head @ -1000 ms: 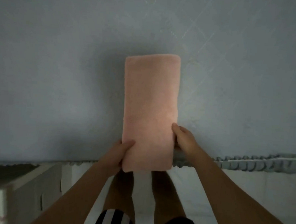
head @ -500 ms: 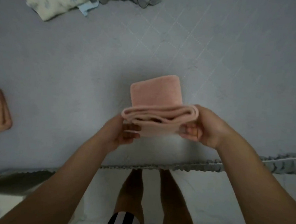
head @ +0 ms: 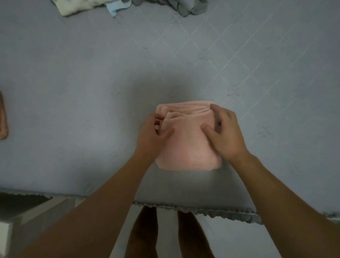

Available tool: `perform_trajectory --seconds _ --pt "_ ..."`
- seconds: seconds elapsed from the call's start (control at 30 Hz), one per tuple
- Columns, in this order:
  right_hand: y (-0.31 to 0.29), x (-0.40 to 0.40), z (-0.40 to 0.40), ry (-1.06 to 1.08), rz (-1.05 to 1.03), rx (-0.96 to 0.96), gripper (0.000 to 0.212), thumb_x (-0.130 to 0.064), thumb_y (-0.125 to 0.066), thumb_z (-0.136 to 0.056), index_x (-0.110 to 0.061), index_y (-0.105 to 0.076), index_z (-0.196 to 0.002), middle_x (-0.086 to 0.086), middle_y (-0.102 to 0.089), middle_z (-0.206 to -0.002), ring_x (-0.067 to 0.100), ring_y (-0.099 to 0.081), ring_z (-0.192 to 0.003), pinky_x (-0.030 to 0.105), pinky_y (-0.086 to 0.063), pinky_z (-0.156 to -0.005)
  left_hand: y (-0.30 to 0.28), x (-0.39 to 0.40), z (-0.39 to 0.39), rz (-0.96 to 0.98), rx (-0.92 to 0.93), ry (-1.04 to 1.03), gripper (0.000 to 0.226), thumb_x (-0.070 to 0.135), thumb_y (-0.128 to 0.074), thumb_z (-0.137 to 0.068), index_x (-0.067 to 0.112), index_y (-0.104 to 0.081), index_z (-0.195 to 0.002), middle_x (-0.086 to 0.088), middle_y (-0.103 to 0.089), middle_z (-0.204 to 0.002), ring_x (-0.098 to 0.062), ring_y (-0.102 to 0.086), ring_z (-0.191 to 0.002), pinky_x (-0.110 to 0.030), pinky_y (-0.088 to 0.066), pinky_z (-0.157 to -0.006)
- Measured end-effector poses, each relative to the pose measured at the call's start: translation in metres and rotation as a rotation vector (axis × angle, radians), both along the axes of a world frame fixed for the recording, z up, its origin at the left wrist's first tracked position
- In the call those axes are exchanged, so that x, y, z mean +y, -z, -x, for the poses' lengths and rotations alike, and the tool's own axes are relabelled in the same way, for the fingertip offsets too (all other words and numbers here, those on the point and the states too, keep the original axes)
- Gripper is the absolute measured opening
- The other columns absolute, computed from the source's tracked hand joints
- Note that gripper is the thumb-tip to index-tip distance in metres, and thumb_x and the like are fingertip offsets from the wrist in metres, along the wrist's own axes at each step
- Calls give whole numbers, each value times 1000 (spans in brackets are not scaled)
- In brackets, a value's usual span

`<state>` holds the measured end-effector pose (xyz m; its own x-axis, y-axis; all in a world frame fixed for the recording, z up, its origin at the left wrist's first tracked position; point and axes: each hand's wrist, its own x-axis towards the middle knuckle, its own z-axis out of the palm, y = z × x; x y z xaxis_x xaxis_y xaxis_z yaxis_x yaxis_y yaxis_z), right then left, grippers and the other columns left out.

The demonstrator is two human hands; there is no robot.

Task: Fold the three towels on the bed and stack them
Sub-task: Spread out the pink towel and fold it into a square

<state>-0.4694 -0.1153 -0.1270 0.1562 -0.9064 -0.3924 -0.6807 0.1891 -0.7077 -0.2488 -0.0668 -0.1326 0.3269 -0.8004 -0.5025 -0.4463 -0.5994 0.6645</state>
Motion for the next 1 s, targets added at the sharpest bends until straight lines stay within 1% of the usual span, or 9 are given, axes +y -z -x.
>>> perform_trajectory --seconds 0.17,0.3,0.4,0.53,0.6,0.67,0.73,0.9,1.0 --pt "-3 -17 -5 23 34 72 21 -25 -62 -84 -24 -57 -104 3 -55 -111 14 -53 -86 38 -48 -81 -6 -8 -3 29 -165 165 32 28 -71 -81 16 -59 -108 -6 -58 -114 -28 -61 -90 -43 -53 -80" --pt "-4 -27 -8 1 94 100 23 -12 -53 -85 -23 -56 -105 2 -52 -115 20 -57 -87 34 -49 -74 -8 -28 -11 -60 -190 396 54 24 -70 -79 26 -55 -131 -8 -38 -138 -30 -47 -122 -42 -45 -102" --pt "-5 -31 -9 -154 175 102 27 -10 -53 -86 -19 -62 -110 5 -52 -121 23 -56 -101 32 -48 -81 -9 -45 -17 -100 -264 509 41 28 -73 -77 19 -64 -116 -9 -44 -133 -32 -45 -122 -41 -42 -103" --pt "-4 -34 -5 -328 169 208 24 -29 -59 -87 -14 -63 -106 7 -55 -114 26 -55 -101 34 -45 -84 -16 -52 -27 104 -262 695 23 24 -72 -76 11 -65 -94 -8 -59 -129 -30 -50 -117 -36 -41 -99" --pt "-5 -41 -2 -298 187 237 23 -31 -57 -87 -14 -60 -102 8 -54 -108 27 -55 -95 34 -43 -77 -25 -52 -31 150 -138 650 9 29 -60 -77 23 -58 -83 -1 -68 -102 -14 -58 -96 -31 -45 -80" --pt "-7 -48 -3 -233 216 221 20 -35 -54 -86 -17 -53 -96 3 -50 -101 22 -53 -84 31 -39 -67 -29 -55 -32 169 -149 571 5 36 -48 -77 33 -44 -76 11 -55 -65 3 -51 -63 -23 -37 -56" --pt "-5 -56 -10 -148 212 198 16 -33 -51 -87 -20 -47 -95 -1 -46 -97 19 -50 -77 30 -37 -63 -23 -62 -30 175 -195 454 11 38 -48 -79 33 -39 -80 11 -46 -56 5 -49 -55 -15 -31 -47" --pt "16 -59 -26 -13 -14 266 16 -24 -46 -95 -19 -48 -110 8 -50 -110 24 -54 -87 35 -43 -70 21 -70 -12 -60 -222 131 28 30 -63 -86 14 -57 -107 -7 -59 -103 -25 -58 -88 -29 -43 -75" --pt "18 -51 -29 140 -76 198 26 -24 -47 -94 -20 -48 -119 9 -52 -118 29 -57 -100 42 -48 -83 33 -62 -4 -82 -169 -35 37 35 -65 -84 15 -56 -114 -8 -53 -116 -22 -56 -90 -27 -39 -79"
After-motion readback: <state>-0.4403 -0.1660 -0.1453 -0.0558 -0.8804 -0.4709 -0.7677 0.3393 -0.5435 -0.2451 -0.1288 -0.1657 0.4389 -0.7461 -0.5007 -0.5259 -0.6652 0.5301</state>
